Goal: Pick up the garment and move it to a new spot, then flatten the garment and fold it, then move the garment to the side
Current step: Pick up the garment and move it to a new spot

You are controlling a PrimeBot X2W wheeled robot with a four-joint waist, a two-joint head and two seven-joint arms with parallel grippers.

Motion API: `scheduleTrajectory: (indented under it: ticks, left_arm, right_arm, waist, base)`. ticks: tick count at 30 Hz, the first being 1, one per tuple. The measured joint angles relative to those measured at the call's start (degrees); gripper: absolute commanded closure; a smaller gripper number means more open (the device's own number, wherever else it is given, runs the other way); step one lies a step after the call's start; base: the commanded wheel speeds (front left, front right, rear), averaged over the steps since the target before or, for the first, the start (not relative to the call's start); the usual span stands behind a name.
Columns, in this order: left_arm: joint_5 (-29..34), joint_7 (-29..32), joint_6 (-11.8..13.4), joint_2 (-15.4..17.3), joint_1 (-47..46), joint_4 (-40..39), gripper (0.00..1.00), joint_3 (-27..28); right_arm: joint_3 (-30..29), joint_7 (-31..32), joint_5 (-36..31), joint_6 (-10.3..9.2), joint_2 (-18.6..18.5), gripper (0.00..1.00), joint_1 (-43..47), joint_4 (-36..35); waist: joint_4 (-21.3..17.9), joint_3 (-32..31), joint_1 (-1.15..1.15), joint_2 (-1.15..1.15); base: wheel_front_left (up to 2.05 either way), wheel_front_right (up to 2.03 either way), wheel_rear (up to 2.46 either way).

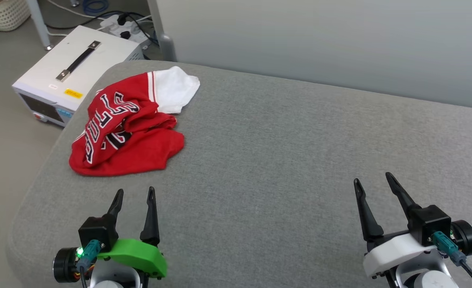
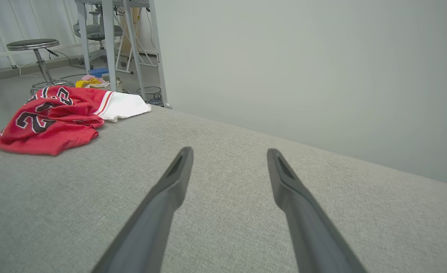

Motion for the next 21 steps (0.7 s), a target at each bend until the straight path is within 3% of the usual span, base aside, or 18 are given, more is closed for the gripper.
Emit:
scheduleTrajectory:
  ticks: [21]
  left_arm:
    - [-1.2, -2.4, -1.0, 0.0, 0.0, 2.0, 0.00, -1.3]
  right_arm:
    - [2.7, -2.3, -0.4, 0.00, 0.0, 0.00, -0.1, 1.4]
  waist:
    - [12.7, -0.1, 0.00, 0.00]
  base:
    - [0.00, 0.00, 0.00]
